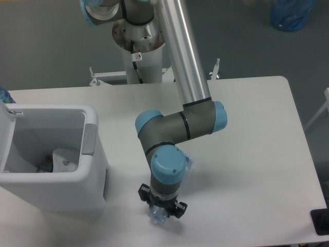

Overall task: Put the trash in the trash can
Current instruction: 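Lower the gripper around the bottle and close on it, then lift the bottle and carry it into the trash bin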

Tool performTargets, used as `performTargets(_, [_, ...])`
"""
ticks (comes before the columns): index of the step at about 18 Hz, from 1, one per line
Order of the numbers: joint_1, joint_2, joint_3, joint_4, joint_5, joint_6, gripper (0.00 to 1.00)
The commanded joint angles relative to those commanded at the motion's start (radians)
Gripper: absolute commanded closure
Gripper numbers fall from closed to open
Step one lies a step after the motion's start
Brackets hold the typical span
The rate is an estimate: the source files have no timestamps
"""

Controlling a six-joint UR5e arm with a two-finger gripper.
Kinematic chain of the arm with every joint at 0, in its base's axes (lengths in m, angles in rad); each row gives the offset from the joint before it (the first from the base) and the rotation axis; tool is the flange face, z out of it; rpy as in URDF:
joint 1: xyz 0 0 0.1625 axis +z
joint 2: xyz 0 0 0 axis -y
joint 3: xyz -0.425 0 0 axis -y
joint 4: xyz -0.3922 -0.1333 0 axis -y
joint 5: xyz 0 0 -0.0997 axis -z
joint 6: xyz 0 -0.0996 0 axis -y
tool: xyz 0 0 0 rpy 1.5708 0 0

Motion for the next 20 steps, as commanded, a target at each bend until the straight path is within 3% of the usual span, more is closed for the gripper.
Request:
performTargets(5, [0.011, 0.008, 0.003, 0.002, -0.002, 0.029, 0.43])
performTargets(9, [0.054, 0.092, 0.02, 0.026, -0.011, 0.074, 0.43])
performTargets(12, [0.086, 0.113, 0.13, 0.032, -0.116, 0.055, 0.43])
performTargets(16, [0.147, 0.143, 0.257, 0.061, -0.303, -0.081, 0.43])
performTargets(20, [0.196, 0.193, 0.301, 0.078, -0.455, -0.182, 0.43])
